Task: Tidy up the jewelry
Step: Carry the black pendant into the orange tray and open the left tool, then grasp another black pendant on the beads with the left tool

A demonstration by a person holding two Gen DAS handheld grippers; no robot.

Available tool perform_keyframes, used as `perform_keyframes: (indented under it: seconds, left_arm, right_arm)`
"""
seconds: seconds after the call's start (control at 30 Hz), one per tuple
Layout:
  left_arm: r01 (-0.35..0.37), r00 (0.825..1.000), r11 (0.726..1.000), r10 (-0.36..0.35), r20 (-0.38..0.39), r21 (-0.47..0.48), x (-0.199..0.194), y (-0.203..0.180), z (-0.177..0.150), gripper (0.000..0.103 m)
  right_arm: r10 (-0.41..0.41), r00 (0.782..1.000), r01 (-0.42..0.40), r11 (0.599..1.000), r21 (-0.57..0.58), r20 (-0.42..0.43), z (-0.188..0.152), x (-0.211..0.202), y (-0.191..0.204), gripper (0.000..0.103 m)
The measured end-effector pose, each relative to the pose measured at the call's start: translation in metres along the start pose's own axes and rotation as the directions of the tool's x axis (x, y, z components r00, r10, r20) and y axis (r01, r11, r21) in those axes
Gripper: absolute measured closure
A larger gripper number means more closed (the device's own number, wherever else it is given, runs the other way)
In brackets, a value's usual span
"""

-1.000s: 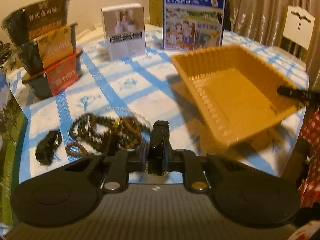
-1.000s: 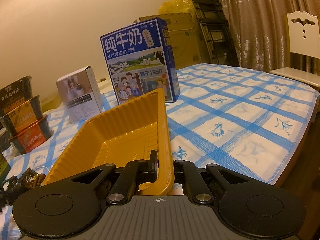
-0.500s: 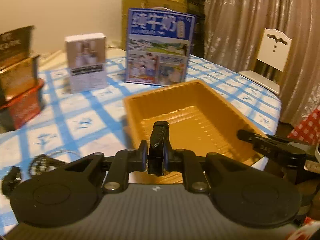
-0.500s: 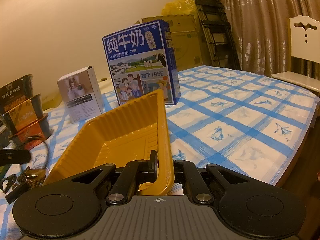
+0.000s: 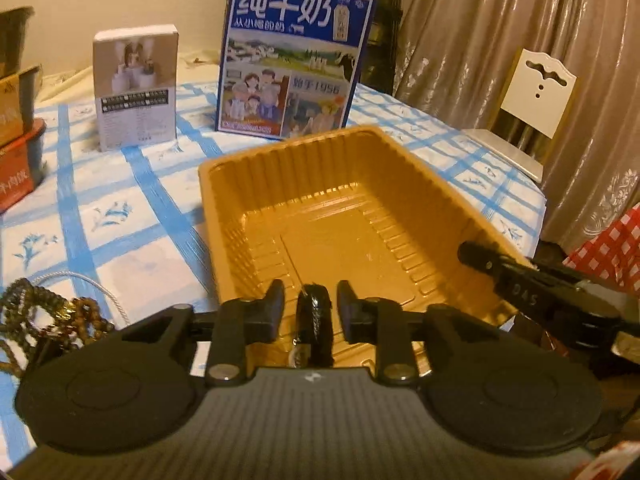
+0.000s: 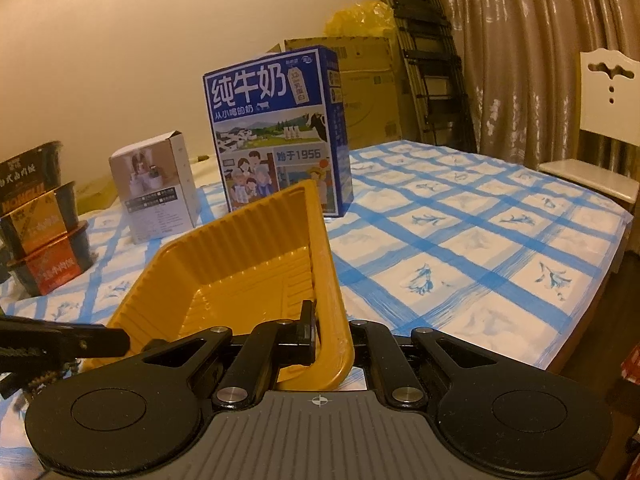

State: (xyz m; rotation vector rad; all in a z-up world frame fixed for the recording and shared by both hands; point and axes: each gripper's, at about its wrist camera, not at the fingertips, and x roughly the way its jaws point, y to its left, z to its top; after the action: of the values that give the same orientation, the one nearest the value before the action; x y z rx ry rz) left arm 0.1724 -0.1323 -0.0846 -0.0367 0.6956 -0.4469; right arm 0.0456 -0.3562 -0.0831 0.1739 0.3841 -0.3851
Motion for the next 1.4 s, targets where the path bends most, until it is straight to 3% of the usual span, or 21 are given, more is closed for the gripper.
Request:
perform_keyframes:
  seconds: [0.17,0.27,0.33,0.43,0.53,0.7,0.87,0.97,1.4]
  left_arm:
    - [-0.035,0.999,0.999,0.035,0.01,-0.031,-0.03,0.02,-0.004,0.06]
    - [-0.116,0.993,0.993,0.116,-0.009,-0.033,-0.046,0.039,-0.014,0.051]
    - [-0.177,0.984,0.984,0.177,-0.031,-0.021,-0.055,0.054,-0.023,0.039]
    - [-0.263,0.962,0.965,0.262,-0.076,0.0,-0.061,0.072,-0.039,0.039]
    - [-0.312,0.945,0.949,0.306,-0.112,-0.039,-0.066,0.09,-0.056,0.039]
    - [-0.315,0.941,0.942,0.294,-0.165,-0.117,-0.077,0.114,-0.068,0.039]
    - [-0.363,0.919,0.932,0.357,-0.167,-0.009,-0.083,0.113,-0.075,0.039]
    - [-0.351,0.924,0.936,0.35,-0.154,0.017,-0.083,0.113,-0.071,0.04]
    - [-0.305,0.942,0.952,0.305,-0.14,0.024,-0.05,0.133,-0.046,0.065]
  right_arm:
    - [-0.018,1.0,0.019,1.0,-0.011,0.009,0.004,-0.001,-0.003,0.098]
    - [-0.026,1.0,0.026,1.0,-0.013,0.012,0.005,-0.003,-0.005,0.098]
    - [-0.029,1.0,0.029,0.999,-0.013,0.012,0.005,-0.004,-0.005,0.098]
    - [-0.033,0.999,0.033,0.999,-0.011,0.011,0.005,-0.005,-0.004,0.098]
    - [-0.031,0.999,0.031,0.999,-0.011,0.01,0.005,-0.004,-0.005,0.098]
    - [-0.034,0.999,0.034,0.999,-0.011,0.005,0.004,-0.005,-0.006,0.098]
    - [-0.038,0.999,0.038,0.999,-0.011,0.004,0.004,-0.007,-0.005,0.098]
    - [-0.038,0.999,0.038,0.999,-0.01,0.004,0.004,-0.007,-0.004,0.098]
    - [-0.033,0.999,0.035,0.997,-0.07,0.024,0.009,-0.008,0.001,0.098]
